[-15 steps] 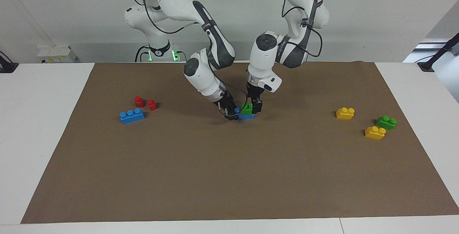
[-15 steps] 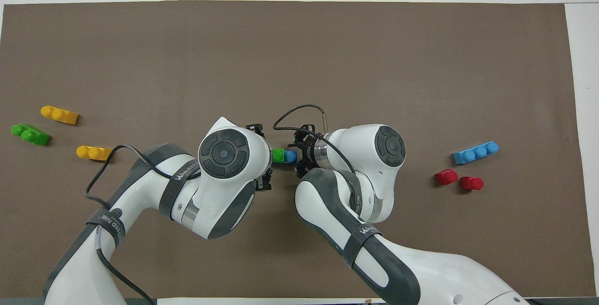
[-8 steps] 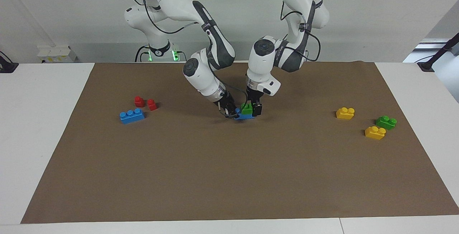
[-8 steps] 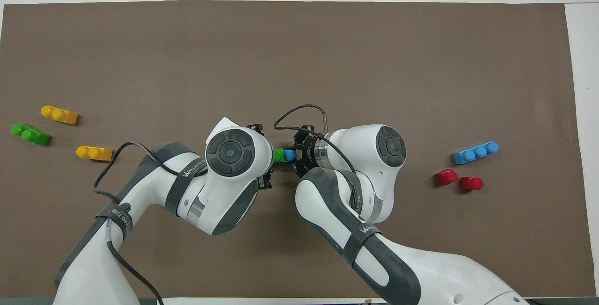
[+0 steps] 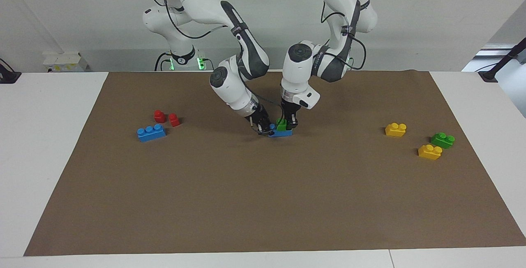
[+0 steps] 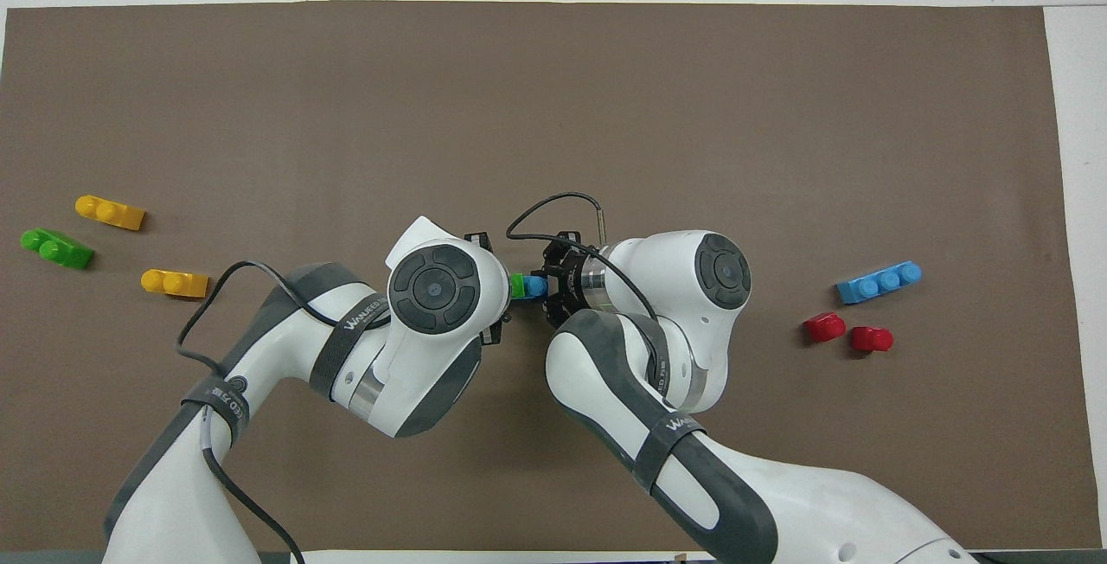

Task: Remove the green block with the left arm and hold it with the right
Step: 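Grasp the green brick with the left gripper while the right gripper grasps blue, then pull the green brick away with the left gripper while the right gripper pulls blue, then set the green brick near the yellow bricks while the right gripper sets blue down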

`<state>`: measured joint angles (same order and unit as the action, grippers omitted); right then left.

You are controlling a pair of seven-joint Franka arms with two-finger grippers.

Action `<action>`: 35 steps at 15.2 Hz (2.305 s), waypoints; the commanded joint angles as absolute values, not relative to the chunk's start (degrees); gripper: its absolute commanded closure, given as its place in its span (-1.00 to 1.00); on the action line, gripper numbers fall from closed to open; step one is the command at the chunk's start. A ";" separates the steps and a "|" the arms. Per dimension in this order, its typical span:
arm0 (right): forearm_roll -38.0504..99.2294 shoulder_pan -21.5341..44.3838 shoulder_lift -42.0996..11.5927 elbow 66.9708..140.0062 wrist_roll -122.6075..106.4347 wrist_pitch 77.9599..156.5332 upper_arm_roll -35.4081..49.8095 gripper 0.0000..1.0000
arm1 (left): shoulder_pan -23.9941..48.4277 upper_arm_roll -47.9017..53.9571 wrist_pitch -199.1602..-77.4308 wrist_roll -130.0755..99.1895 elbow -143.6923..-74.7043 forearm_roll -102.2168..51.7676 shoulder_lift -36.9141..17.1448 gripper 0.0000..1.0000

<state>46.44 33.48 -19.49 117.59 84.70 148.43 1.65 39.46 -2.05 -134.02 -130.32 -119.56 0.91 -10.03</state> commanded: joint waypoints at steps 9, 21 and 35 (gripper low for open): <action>48.69 31.74 -18.90 115.50 82.53 145.57 1.23 1.00 | 36.13 -3.43 -124.47 -124.91 -116.46 1.76 -1.24 1.00; 34.65 -0.95 -15.38 111.09 57.13 115.67 0.79 1.00 | 9.15 -3.25 -124.27 -73.32 -115.22 0.53 -2.10 1.00; 33.66 -9.58 -16.96 112.93 47.73 116.72 0.70 1.00 | 1.24 -3.25 -133.50 -52.66 -107.67 -1.76 -19.50 1.00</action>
<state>34.70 -8.02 -17.35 111.66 49.48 115.59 -0.16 2.47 -3.89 -133.42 -55.10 -110.88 -0.94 -16.05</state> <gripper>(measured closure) 0.656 0.661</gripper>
